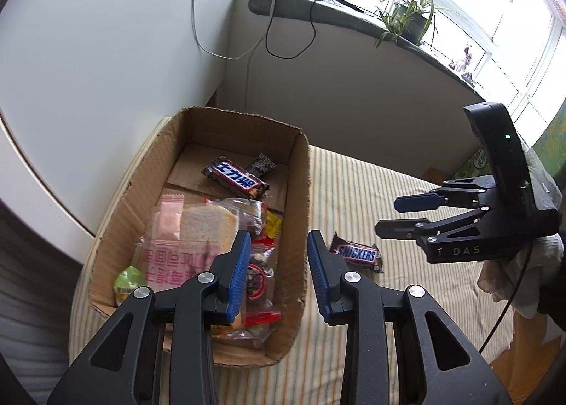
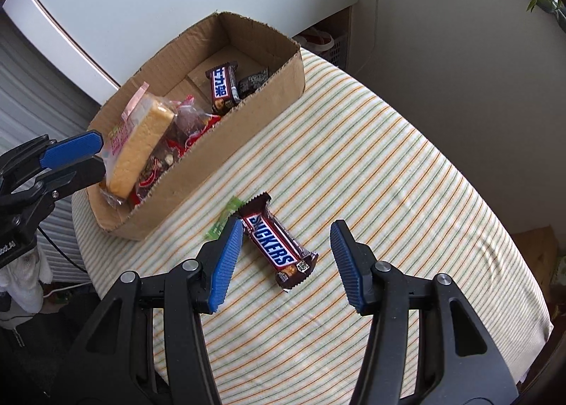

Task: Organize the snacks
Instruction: 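Move both tools back to the Snickers bar and green mint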

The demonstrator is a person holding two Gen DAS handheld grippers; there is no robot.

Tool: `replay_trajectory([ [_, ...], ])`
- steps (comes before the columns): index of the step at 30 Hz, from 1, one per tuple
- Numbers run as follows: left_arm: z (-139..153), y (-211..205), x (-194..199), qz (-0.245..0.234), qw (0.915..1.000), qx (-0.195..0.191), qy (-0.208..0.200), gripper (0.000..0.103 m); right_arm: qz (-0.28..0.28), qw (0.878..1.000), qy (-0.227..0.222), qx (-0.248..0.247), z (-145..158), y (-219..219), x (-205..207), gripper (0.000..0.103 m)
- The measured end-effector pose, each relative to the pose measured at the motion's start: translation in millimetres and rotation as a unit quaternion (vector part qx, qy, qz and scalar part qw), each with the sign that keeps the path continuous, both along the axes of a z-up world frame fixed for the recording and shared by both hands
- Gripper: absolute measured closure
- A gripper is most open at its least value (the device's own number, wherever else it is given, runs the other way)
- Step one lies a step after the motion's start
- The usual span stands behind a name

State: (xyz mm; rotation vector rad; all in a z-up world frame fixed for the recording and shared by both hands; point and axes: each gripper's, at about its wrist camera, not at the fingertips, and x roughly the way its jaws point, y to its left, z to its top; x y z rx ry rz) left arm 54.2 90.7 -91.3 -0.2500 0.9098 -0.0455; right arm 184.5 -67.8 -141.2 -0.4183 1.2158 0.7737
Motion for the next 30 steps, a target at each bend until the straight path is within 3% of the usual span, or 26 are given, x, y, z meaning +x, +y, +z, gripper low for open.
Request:
replay_trajectory([
  [10, -14.5, -61.8, -22.6, -0.002, 0.9997, -0.025, -0.005, 0.071, 0.071, 0.997, 0.004, 0.002, -28.6, -3.4, -14.0, 0.049],
  [15, -29.8, -82.9, -21.6, -0.002, 0.9998, -0.017, 0.002, 0.072, 0.083, 0.996, 0.005, 0.015, -37.2, -1.8, -9.6, 0.049],
  [22, -50.7, -88.7, -13.0, 0.017, 0.9998, -0.004, 0.014, 0.072, 0.105, 0.994, 0.003, 0.011, -46.5, 0.2, -9.0, 0.049],
  [30, -70.3, -96.1, 1.3, 0.026, 0.9991, 0.014, 0.029, 0.072, 0.105, 0.994, 0.009, 0.023, -51.8, -6.5, -1.5, 0.058],
])
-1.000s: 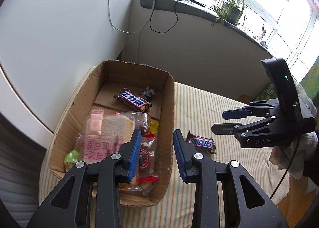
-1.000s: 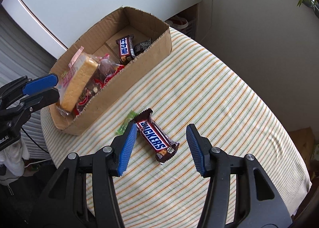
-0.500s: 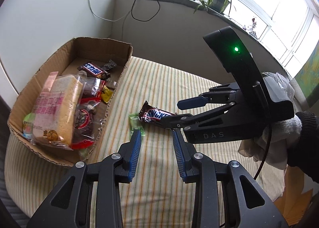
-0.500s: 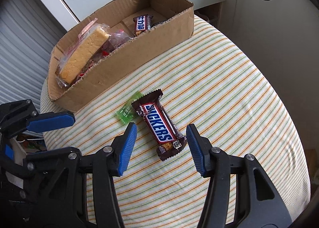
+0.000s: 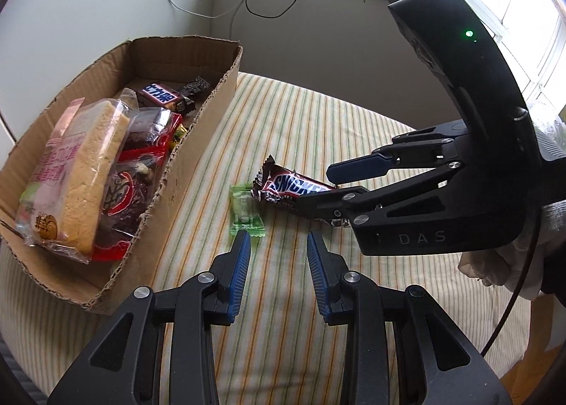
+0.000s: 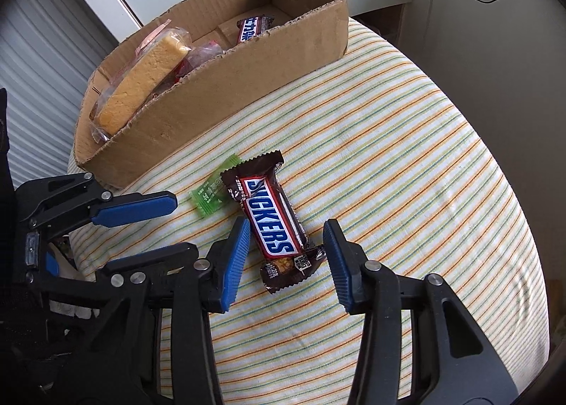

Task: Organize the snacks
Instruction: 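Move both tools back to the Snickers bar and green mint, then grasp Snickers bar with right tool while left tool grasps green mint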

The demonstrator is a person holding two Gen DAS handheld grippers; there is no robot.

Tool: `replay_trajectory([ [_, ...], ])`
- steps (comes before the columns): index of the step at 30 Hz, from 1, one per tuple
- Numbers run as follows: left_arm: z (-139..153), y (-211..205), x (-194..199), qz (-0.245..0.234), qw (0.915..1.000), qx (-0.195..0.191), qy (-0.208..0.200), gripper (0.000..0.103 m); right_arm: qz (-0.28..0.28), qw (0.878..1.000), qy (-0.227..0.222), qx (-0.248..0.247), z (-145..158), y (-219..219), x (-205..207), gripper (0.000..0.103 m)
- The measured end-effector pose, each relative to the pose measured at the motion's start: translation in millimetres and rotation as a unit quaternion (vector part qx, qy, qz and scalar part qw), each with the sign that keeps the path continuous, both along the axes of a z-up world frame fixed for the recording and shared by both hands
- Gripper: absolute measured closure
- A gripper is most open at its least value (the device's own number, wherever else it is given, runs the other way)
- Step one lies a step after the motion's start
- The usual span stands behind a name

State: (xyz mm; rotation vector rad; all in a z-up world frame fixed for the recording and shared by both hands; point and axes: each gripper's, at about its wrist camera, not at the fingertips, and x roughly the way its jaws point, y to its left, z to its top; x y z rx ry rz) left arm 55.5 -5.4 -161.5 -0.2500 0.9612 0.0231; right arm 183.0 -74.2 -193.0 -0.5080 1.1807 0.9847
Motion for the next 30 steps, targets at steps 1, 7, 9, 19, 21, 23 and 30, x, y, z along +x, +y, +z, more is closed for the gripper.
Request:
replay_trajectory([
  [1, -2.1, 0.3, 2.6, 0.003, 1.0, 0.003, 0.002, 0.072, -0.001, 1.0, 0.003, 0.003, -0.7, -1.8, 1.9, 0.058],
  [7, -10.8, 9.4, 13.3, 0.015, 0.9998, 0.006, 0.012, 0.072, -0.008, 1.0, 0.001, 0.007, -1.1, -7.5, 4.7, 0.061],
  [9, -12.5, 11.5, 16.3, 0.017, 0.9997, 0.006, 0.016, 0.072, -0.013, 1.0, 0.0, 0.007, -0.9, -11.1, 7.3, 0.061],
  [19, -22.6, 8.0, 36.7, 0.024, 0.9994, 0.015, 0.021, 0.072, -0.036, 0.999, -0.004, 0.004, 2.9, -38.0, 14.7, 0.062],
  [21, -23.8, 5.4, 40.5, 0.022, 0.9994, 0.018, 0.02, 0.072, -0.042, 0.999, -0.003, 0.006, 4.1, -42.0, 16.0, 0.062],
  [23, -23.2, 7.0, 42.5, 0.022, 0.9997, -0.002, 0.009, 0.074, -0.046, 0.999, -0.004, 0.004, 4.8, -44.5, 16.0, 0.062],
  [30, -25.7, -0.1, 50.3, 0.0, 1.0, 0.001, 0.006, 0.076, -0.066, 0.998, -0.007, 0.004, 5.5, -47.3, 16.2, 0.062],
])
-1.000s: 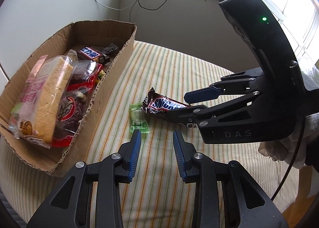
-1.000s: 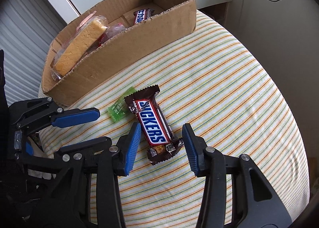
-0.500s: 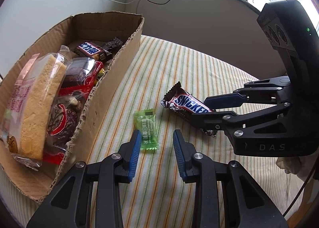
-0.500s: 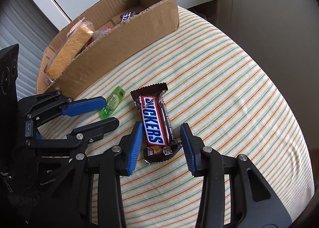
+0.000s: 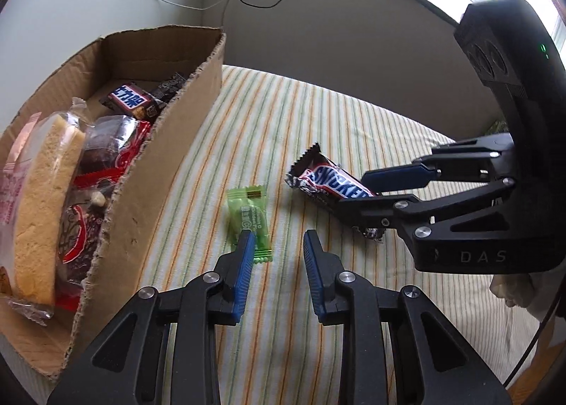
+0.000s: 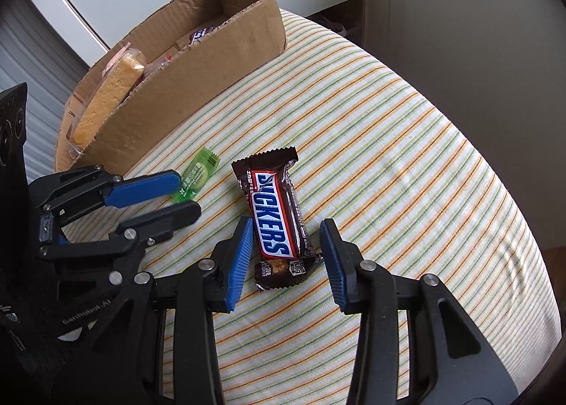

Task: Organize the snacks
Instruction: 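Grasp Snickers bar with right tool while left tool grasps green mint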

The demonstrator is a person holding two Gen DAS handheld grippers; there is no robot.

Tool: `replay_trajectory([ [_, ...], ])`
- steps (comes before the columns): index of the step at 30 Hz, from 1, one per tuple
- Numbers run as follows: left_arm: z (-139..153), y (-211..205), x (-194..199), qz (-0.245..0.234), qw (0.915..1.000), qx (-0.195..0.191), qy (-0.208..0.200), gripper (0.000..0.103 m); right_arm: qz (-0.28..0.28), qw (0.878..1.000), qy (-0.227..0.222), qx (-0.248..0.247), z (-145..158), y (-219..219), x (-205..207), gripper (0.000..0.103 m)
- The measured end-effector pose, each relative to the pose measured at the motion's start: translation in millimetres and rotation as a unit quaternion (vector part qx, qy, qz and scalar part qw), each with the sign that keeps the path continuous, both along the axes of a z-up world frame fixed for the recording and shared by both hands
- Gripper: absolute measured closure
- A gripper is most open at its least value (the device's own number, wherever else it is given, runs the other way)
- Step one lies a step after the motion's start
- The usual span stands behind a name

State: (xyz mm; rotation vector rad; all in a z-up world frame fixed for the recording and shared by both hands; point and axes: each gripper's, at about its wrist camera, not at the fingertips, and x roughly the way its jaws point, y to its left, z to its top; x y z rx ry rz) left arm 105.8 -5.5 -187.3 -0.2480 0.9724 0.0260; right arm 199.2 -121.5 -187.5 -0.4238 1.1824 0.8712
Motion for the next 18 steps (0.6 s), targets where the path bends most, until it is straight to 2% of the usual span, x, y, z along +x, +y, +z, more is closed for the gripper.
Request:
replay_trajectory([
  [2, 4.7, 6.1, -2.0, 0.023, 0.9996, -0.008, -0.01, 0.076, -0.003, 1.0, 0.0, 0.0, 0.4, -2.9, 0.0, 0.062],
  [4, 7.0, 6.7, -1.9, 0.031, 0.9994, 0.002, -0.015, 0.076, -0.004, 1.0, -0.001, -0.001, 0.6, -4.7, 0.0, 0.062],
  [10, -9.3, 2.9, 19.0, 0.023, 0.9996, 0.005, 0.013, 0.076, -0.009, 1.0, -0.001, -0.002, -0.1, 1.9, -0.1, 0.062],
  [16, -14.4, -0.1, 33.4, 0.027, 0.9994, 0.015, 0.014, 0.075, -0.011, 1.0, 0.001, -0.004, -0.9, 8.0, 4.3, 0.062],
  [18, -16.4, -5.5, 36.8, 0.024, 0.9995, 0.018, 0.014, 0.072, -0.009, 1.0, -0.001, -0.007, -1.9, 9.9, 6.2, 0.062],
])
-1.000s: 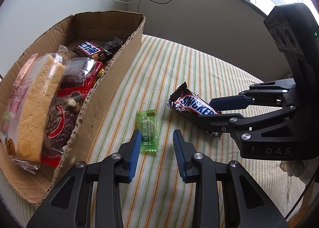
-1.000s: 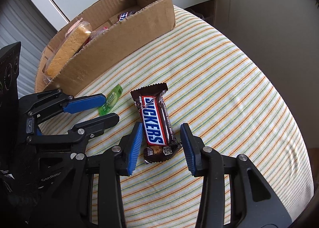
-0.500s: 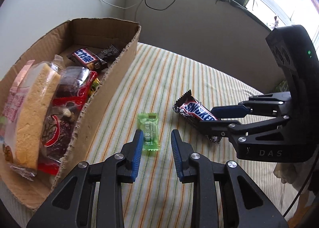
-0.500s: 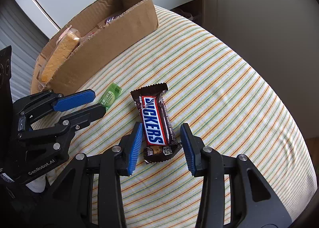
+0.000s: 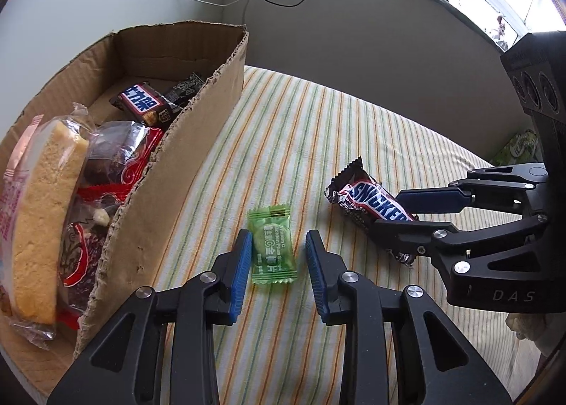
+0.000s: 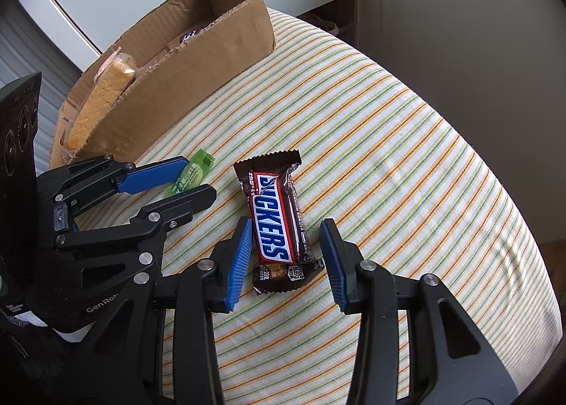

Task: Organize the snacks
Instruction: 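Grasp Snickers bar with right tool while left tool grasps green mint, then carry Snickers bar in right tool while left tool carries green mint to box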

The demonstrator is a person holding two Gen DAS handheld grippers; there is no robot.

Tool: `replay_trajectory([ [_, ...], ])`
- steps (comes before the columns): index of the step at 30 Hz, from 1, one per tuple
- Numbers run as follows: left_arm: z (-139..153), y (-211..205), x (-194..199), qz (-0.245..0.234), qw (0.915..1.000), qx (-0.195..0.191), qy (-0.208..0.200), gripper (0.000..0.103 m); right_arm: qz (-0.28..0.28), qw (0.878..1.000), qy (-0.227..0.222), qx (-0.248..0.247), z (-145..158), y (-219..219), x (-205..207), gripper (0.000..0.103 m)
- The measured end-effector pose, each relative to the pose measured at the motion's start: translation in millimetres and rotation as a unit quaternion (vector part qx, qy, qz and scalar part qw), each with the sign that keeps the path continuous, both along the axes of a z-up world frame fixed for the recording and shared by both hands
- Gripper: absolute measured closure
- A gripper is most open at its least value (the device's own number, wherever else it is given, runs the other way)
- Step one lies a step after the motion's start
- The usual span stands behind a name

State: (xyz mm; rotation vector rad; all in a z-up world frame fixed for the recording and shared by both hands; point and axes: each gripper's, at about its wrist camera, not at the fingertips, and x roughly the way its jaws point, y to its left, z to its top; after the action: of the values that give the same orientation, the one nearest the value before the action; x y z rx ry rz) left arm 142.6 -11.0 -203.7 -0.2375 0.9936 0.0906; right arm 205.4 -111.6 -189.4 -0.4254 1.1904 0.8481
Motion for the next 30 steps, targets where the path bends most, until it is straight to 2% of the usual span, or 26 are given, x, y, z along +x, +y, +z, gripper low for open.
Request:
replay_trajectory([
  [4, -2.1, -3.1, 3.0, -0.001, 1.0, 0.006, -0.001, 0.073, 0.001, 1.0, -0.004, -0.004, -1.0, 7.6, -0.7, 0.062],
  [6, -2.9, -3.8, 3.7, 0.0, 0.9999, 0.011, -0.003, 0.078, -0.002, 1.0, -0.004, -0.005, -0.9, 9.7, -1.5, 0.062],
  [8, -1.0, -0.9, 0.5, 0.002, 0.9999, 0.012, -0.005, 0.082, -0.007, 1.0, -0.005, -0.006, -0.4, 10.9, -2.4, 0.071],
  [14, -0.8, -3.8, -0.5, -0.008, 0.9998, 0.019, -0.005, 0.084, -0.018, 1.0, -0.006, -0.009, 1.7, 11.9, -4.8, 0.072],
  [22, 11.3, -3.5, -14.3, -0.012, 0.9999, 0.006, -0.011, 0.084, -0.035, 0.999, -0.013, -0.001, 11.8, 3.4, -9.5, 0.072],
  [30, 38.9, -3.1, -25.5, -0.014, 0.9995, -0.015, -0.026, 0.084, -0.047, 0.999, -0.018, 0.005, 34.4, 4.6, -8.1, 0.072],
])
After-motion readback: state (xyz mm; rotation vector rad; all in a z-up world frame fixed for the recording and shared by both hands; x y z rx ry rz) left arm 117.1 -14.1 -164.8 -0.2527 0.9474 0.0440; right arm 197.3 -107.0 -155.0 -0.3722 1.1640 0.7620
